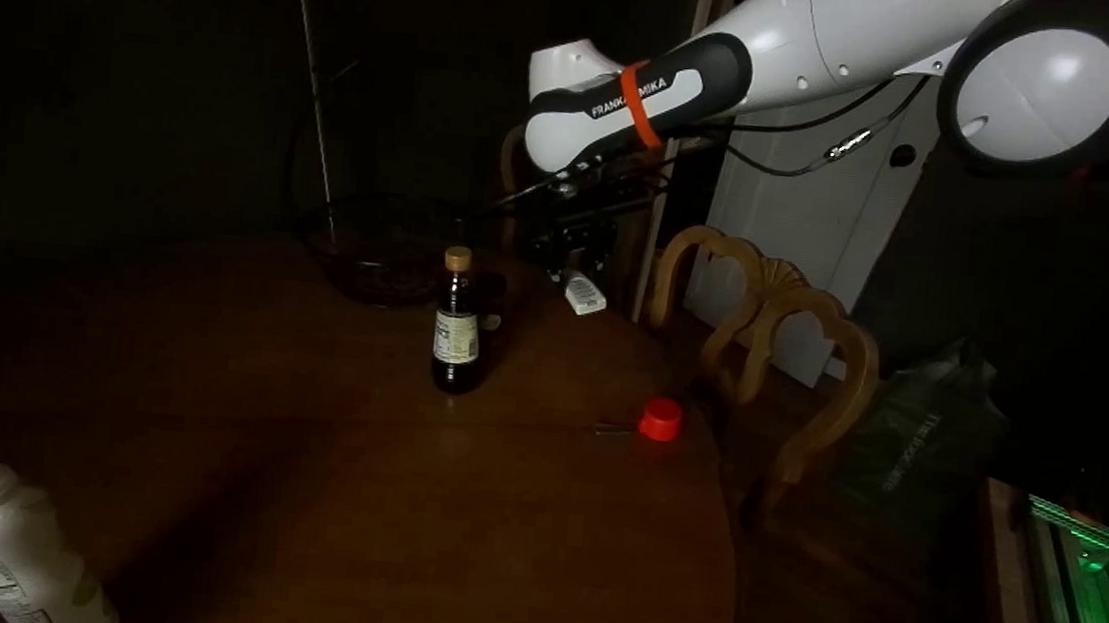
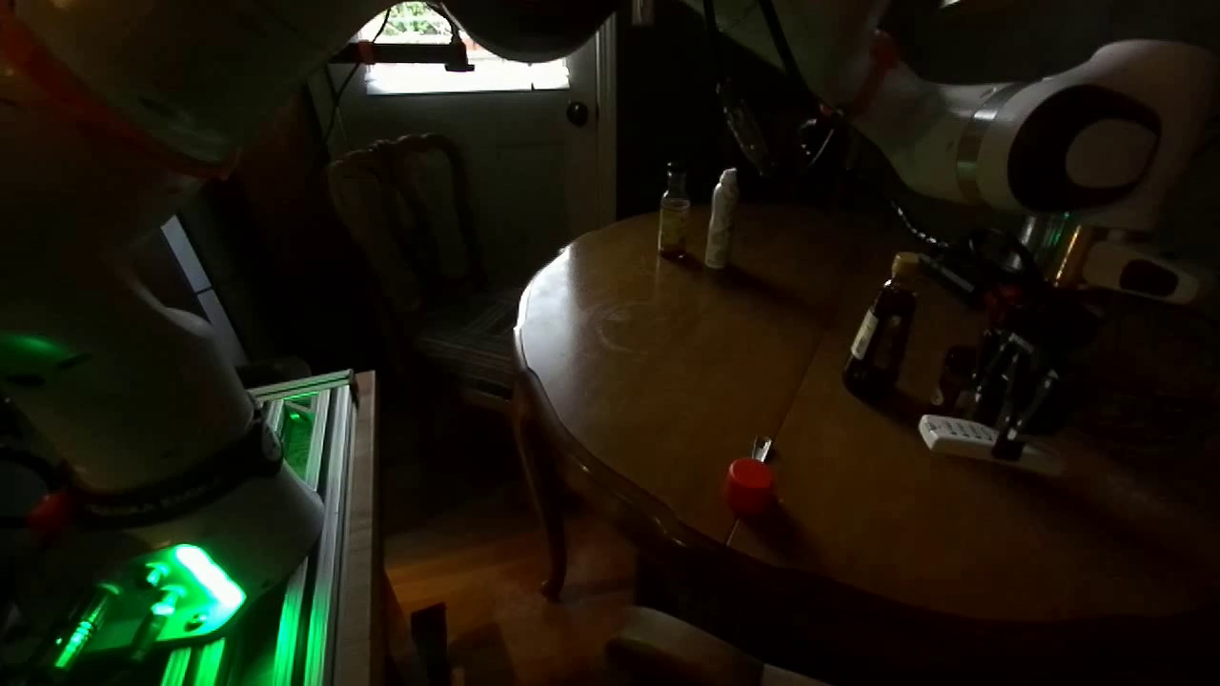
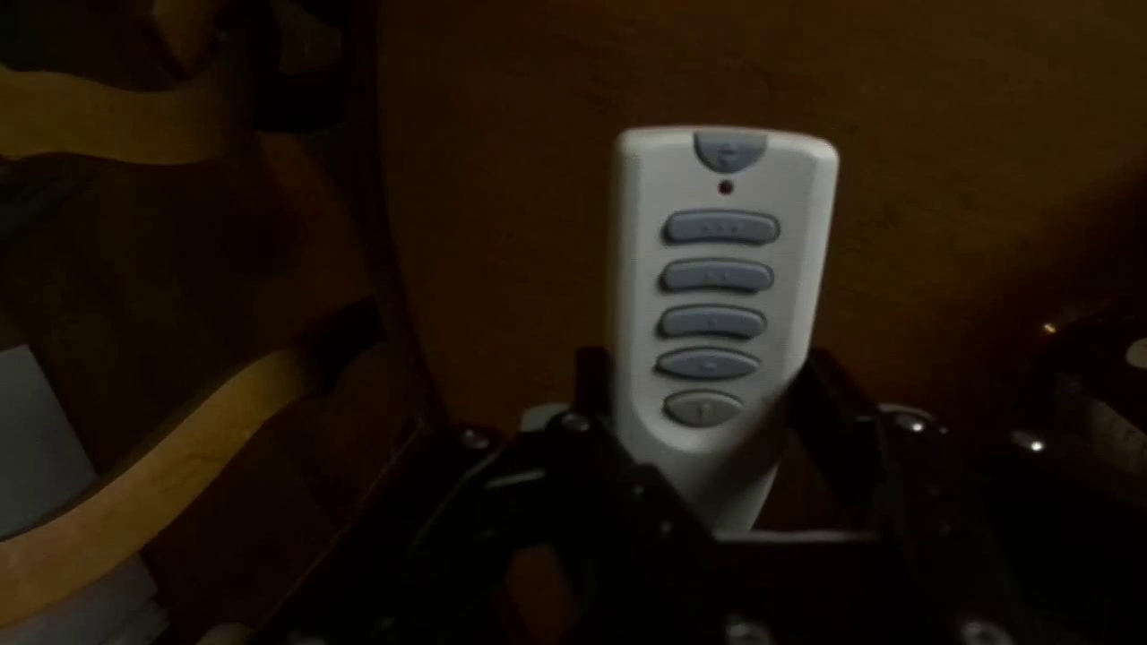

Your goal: Pick up the white remote and move it to the right

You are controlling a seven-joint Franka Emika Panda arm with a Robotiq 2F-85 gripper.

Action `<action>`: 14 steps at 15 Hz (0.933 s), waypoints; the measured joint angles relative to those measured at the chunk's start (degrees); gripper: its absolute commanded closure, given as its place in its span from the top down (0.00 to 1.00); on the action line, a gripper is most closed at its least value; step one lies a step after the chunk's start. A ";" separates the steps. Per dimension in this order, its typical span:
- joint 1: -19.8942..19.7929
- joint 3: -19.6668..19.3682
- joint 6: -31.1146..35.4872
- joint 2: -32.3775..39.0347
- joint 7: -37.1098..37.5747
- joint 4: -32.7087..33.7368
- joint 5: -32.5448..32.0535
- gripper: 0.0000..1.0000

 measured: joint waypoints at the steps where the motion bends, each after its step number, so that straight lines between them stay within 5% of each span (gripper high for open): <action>1: -0.23 -0.15 1.20 0.98 0.50 0.25 0.61 0.28; 12: -2.83 -1.30 11.31 7.75 2.83 2.70 3.79 0.28; 13: -2.89 -1.31 11.31 8.03 2.83 2.96 3.79 0.76; 14: -2.94 -1.31 11.31 8.26 2.83 3.22 3.79 0.79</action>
